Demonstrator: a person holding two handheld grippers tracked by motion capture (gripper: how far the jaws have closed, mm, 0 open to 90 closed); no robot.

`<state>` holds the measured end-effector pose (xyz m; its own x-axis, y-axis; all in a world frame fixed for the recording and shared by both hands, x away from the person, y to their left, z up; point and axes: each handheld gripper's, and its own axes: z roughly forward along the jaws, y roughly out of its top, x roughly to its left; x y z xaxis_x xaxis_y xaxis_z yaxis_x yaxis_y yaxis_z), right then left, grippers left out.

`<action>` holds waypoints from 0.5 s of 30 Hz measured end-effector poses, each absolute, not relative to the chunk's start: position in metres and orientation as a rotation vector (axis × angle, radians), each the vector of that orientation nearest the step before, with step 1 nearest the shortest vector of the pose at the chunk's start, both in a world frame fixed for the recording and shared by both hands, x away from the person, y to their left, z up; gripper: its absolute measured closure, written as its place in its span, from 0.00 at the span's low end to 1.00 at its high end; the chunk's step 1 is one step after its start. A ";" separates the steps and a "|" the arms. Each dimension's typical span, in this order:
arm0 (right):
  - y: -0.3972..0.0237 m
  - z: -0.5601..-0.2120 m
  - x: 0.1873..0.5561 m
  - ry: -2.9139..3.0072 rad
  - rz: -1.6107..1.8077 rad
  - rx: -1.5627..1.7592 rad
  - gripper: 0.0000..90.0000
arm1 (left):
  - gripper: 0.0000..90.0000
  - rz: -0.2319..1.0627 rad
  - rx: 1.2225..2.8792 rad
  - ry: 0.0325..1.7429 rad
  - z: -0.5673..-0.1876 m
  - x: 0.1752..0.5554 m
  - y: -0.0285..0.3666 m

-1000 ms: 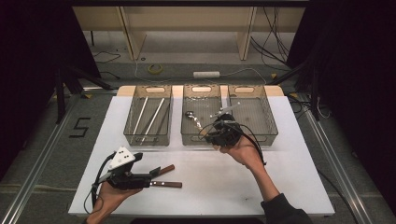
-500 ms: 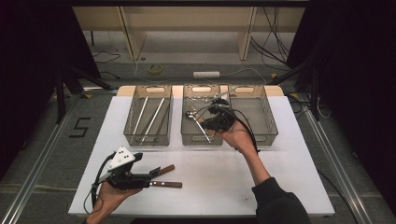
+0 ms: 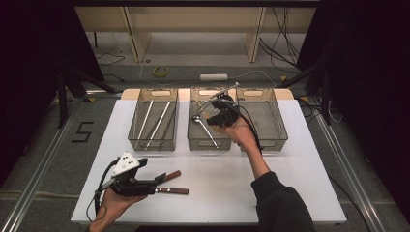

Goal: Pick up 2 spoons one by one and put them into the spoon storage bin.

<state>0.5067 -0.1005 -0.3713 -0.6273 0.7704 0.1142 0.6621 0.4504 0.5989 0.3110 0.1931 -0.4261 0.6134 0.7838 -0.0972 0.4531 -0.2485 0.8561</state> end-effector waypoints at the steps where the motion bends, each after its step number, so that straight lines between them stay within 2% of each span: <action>1: -0.100 -0.372 0.509 2.520 0.918 1.265 0.86 | 0.17 0.439 1.886 0.990 -0.426 0.311 0.193; 15: -0.091 -0.378 0.522 2.496 0.884 1.303 0.86 | 0.17 0.440 1.893 0.984 -0.426 0.310 0.193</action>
